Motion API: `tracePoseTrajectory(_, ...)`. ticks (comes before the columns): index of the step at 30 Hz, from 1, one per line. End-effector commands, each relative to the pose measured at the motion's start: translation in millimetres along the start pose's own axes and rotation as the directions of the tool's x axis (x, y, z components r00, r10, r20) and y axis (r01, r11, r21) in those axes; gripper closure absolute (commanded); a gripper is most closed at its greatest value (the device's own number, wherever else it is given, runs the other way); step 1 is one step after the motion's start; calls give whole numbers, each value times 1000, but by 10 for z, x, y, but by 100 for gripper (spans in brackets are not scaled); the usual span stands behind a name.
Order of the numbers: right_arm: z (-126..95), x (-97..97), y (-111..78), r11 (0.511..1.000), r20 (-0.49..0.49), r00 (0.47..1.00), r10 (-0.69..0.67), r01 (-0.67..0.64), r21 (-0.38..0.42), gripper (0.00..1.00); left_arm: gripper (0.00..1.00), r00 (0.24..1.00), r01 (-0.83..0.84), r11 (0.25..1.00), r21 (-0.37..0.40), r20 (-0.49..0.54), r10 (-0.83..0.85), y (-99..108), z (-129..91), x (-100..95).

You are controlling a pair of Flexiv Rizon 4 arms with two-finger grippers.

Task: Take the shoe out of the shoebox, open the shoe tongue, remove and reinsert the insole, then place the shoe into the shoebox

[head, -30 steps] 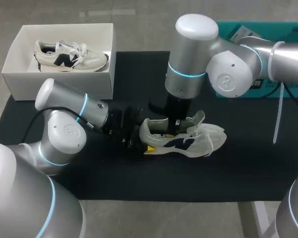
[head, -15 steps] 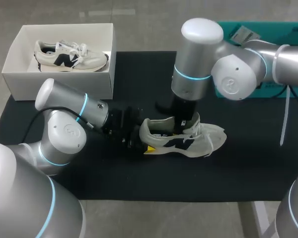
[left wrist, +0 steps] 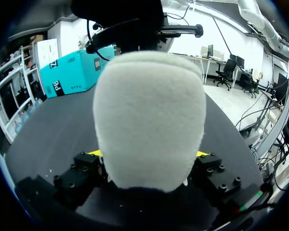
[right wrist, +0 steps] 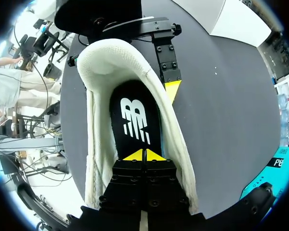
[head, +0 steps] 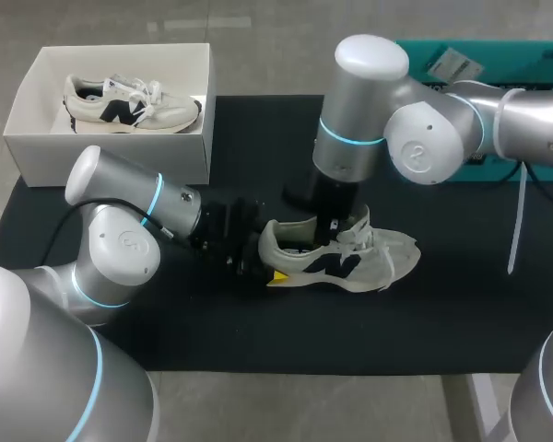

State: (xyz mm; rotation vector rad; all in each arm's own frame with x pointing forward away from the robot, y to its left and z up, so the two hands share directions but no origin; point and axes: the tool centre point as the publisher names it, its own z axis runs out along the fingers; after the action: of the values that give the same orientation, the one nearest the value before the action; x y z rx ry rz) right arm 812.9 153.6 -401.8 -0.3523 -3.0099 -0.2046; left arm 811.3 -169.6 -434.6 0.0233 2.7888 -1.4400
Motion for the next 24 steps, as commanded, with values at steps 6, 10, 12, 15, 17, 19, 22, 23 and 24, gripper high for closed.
tracePoseTrajectory(6,49,-38,-9,1000,28,999,20,-20,13,72,100,1000,-1,1000,0,1,1,19,-2,-2)
tracePoseTrajectory(10,12,-73,-7,999,65,998,19,-21,25,63,100,1000,-1,1000,0,1,1,19,-2,-2)
tracePoseTrajectory(12,3,-83,-2,999,72,997,16,-18,29,62,100,1000,-1,1000,0,1,1,19,-2,-2)
tracePoseTrajectory(15,50,-104,-2,1000,72,997,10,-12,27,60,100,1000,-1,1000,0,1,1,19,-2,-2)
tracePoseTrajectory(17,98,-106,6,1000,67,998,3,-5,26,59,100,1000,-1,1000,0,1,1,19,-2,-2)
tracePoseTrajectory(19,150,-106,17,1000,58,998,-2,1,25,58,100,1000,-1,1000,0,1,1,19,-2,-2)
tracePoseTrajectory(22,238,-98,31,1000,27,1000,-6,6,18,58,100,1000,-1,1000,0,1,1,19,-2,-2)
tracePoseTrajectory(23,270,-87,37,1000,13,1000,-9,9,19,58,100,1000,-1,1000,0,1,1,19,-2,-2)
tracePoseTrajectory(24,307,-74,39,1000,2,1000,-9,9,19,58,100,1000,-1,1000,0,1,1,19,-2,-2)
